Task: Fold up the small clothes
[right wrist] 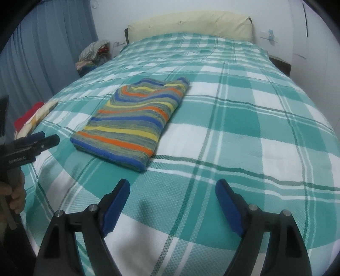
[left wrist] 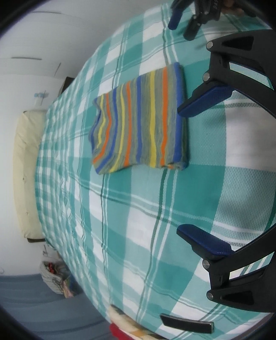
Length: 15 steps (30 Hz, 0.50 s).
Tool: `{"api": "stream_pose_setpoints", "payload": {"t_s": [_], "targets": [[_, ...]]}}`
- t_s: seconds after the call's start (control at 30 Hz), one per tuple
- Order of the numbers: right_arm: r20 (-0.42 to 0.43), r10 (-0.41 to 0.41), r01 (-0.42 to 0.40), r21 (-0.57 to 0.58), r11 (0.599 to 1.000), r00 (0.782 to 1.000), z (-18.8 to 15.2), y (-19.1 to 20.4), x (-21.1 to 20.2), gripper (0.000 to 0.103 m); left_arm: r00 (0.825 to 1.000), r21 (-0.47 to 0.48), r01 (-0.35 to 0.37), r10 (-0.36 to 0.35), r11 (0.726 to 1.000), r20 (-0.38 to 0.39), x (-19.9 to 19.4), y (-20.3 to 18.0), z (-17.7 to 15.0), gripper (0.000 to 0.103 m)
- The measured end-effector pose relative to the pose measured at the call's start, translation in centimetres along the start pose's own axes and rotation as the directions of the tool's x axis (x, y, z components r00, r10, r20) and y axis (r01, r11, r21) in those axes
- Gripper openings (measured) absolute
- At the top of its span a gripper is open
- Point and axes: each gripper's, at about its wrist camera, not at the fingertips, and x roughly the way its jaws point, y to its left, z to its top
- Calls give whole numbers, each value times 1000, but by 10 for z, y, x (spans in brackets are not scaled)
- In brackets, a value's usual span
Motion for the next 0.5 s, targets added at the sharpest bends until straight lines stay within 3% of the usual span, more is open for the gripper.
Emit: {"api": "stream_pose_setpoints", "payload": {"t_s": [0.5], "targets": [[-1, -58, 58, -50, 997, 998, -2, 10, -3, 88, 995, 39, -92, 90, 995, 42, -5, -2, -1, 101]]}}
